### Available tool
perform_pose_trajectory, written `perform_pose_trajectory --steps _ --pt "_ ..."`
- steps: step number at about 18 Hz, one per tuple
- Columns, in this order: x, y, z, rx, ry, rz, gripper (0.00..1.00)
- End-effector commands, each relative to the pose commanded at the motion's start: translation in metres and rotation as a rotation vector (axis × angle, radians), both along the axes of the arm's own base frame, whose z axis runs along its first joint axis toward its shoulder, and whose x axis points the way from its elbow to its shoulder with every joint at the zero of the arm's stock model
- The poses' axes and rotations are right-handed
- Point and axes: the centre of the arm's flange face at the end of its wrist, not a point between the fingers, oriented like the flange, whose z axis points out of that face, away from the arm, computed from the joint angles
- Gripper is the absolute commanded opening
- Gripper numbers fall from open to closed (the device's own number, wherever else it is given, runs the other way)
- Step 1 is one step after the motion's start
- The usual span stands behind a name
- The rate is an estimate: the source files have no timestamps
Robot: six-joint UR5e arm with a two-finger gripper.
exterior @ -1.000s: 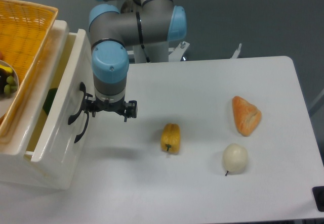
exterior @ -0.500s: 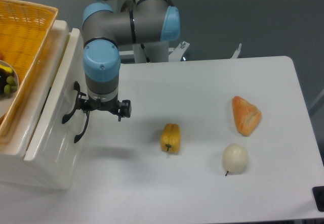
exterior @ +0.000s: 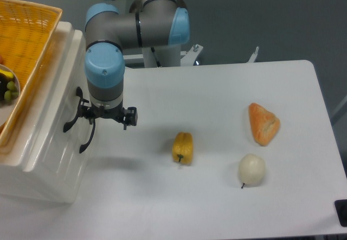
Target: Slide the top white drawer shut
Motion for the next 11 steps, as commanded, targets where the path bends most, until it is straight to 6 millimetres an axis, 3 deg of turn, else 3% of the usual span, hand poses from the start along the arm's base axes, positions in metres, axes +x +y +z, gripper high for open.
perform_pose_trajectory --steps 4,11 --pt "-0.017 -0.004 0.006 0.01 0.01 0.015 1.0" --pt "-0.108 -0.051 0.029 0.007 0.108 0.027 1.0"
